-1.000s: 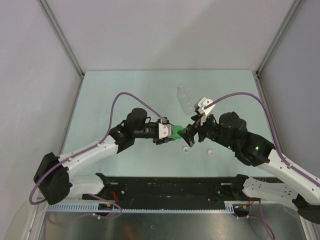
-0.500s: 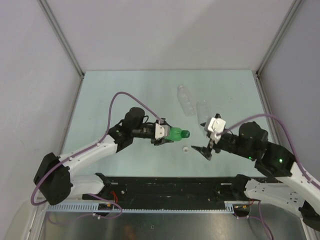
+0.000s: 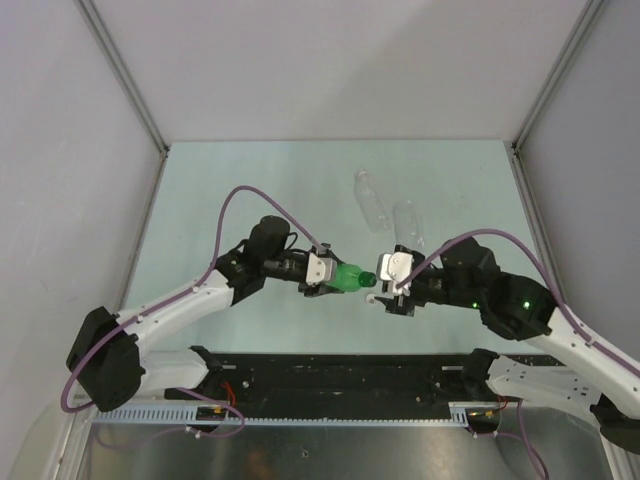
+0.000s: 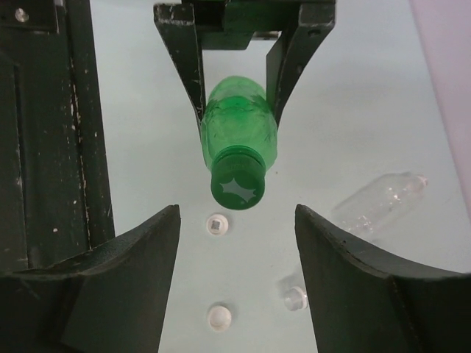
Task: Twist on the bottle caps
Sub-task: Screw the bottle cap onto the plastic bottle.
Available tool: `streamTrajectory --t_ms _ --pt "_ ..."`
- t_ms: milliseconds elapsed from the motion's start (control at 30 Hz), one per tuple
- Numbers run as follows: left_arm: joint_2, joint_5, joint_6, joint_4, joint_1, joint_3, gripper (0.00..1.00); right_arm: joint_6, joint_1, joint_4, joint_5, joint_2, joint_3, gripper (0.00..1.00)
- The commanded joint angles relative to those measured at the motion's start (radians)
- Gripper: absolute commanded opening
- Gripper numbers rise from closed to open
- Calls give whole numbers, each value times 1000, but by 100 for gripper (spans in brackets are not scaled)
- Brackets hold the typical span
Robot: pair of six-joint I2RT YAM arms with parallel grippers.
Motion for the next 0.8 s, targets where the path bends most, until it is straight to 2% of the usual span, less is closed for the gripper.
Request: streamTrajectory --t_ms 0,167,333,767 --pt "-14 35 35 -6 5 18 0 -21 5 42 -1 15 -1 66" --pt "-4 41 29 -9 5 30 0 -18 4 46 -19 26 0 63" --pt "-2 44 22 -10 5 35 0 -17 5 54 -28 45 0 56" --pt "6 46 7 -11 4 43 0 -7 6 78 -37 74 0 52"
